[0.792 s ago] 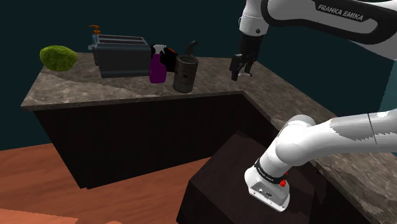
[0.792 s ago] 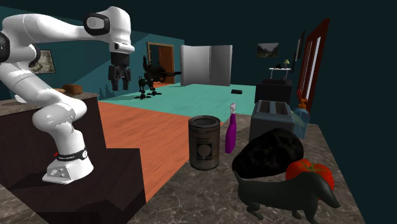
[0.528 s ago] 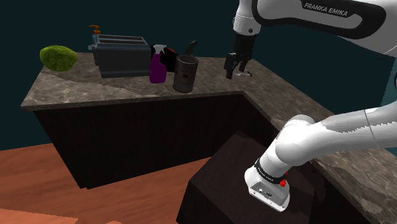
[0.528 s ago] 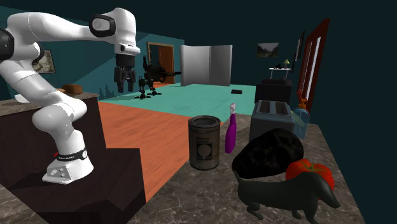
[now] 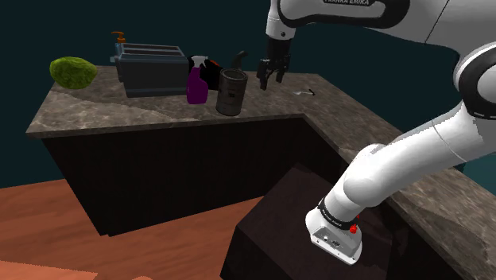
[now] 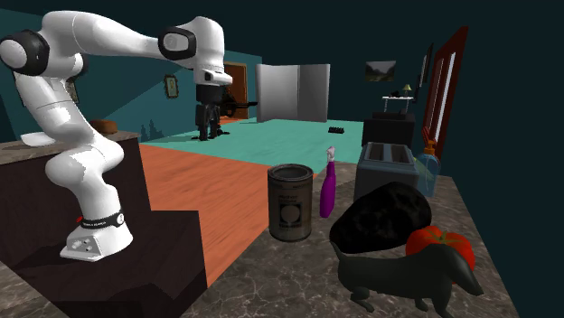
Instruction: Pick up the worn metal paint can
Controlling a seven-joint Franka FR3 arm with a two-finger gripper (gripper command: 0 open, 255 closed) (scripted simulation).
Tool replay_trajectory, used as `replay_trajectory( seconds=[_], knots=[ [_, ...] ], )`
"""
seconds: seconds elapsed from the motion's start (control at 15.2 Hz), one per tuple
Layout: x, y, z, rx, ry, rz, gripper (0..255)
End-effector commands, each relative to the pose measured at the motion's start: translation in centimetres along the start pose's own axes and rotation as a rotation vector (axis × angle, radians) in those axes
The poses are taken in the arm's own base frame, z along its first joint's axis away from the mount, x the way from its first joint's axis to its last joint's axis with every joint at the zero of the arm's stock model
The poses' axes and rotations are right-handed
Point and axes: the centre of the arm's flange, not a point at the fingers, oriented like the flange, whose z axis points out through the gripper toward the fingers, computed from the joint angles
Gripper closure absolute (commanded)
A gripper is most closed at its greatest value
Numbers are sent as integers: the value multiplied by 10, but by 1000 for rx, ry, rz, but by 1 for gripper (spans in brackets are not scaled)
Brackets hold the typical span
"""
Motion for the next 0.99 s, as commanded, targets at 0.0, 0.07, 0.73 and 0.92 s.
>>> replay_trajectory(
  seconds=[0.0,0.07,0.73,0.92],
  knots=[
    [25,4,6,8,1,-5,0],
    [38,6,9,11,1,-7,0],
    [168,24,34,49,0,-29,0],
    [206,29,41,60,0,-36,0]
  ],
)
